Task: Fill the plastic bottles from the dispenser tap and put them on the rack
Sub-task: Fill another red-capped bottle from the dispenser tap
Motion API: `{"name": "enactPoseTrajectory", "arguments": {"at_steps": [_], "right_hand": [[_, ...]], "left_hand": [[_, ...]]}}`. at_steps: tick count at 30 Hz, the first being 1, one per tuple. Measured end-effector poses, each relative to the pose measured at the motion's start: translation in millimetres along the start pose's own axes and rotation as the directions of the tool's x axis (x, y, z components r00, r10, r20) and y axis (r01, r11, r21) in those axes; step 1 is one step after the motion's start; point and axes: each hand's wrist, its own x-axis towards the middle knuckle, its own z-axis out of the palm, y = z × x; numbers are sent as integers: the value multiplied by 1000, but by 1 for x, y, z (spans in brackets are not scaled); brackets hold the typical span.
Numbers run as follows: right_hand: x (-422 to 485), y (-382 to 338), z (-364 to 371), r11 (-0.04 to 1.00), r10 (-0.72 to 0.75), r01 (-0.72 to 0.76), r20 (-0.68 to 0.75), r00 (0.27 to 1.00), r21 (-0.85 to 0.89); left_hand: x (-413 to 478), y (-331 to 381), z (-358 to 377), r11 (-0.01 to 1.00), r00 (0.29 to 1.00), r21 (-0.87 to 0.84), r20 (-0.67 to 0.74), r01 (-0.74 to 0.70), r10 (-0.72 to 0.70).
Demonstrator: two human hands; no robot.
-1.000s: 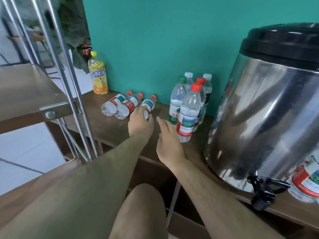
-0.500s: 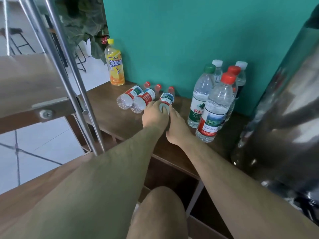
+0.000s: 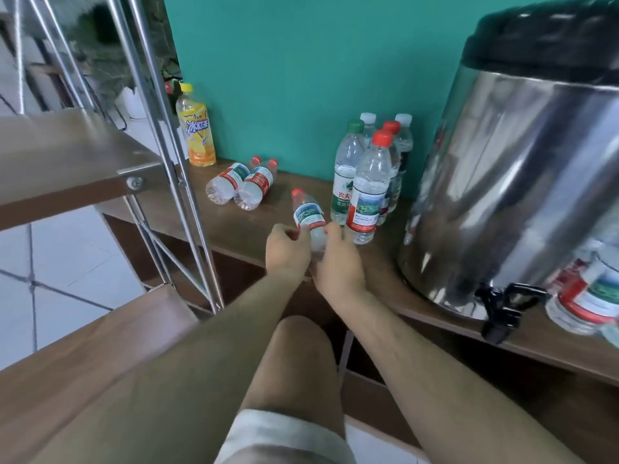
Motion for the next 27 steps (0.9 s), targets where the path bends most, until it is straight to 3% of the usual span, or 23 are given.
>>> {"name": "enactPoseTrajectory", "arguments": {"at_steps": [3, 6, 9, 13, 16, 19, 22, 24, 27], "right_hand": [[-60, 8, -23, 991, 29, -20, -63, 998, 129], [-120, 27, -44, 978, -20, 53, -161, 987, 202], [-170, 63, -62, 968, -88, 133, -208, 974, 212], [-223, 117, -89, 971, -108, 143, -183, 977, 192], [-233, 144, -107, 991, 29, -2, -204, 979, 133], [-226, 162, -113, 996, 86, -84, -221, 971, 19], [-226, 173, -110, 979, 203, -201, -163, 966, 26], [-223, 175, -108, 941, 338, -336, -107, 935, 38], [-212, 178, -104, 869, 494, -494, -3, 870, 24]], "left_hand": [[-20, -9, -3, 999, 997, -37, 77, 21, -18], [-55, -4, 0, 954, 976, -264, 200, 142, -90], [-99, 2, 9, 873, 925, -424, 372, 240, -73], [-159, -8, 36, 866, 892, -426, 448, 261, -49], [-197, -33, 49, 905, 880, -354, 472, 236, -44], [-214, -57, 53, 971, 850, -178, 526, 157, -41], [-218, -70, 58, 996, 764, 36, 644, -79, 37], [-218, -74, 64, 958, 715, 132, 693, -256, 96], [-218, -75, 81, 818, 705, 280, 681, -502, 199]]}}
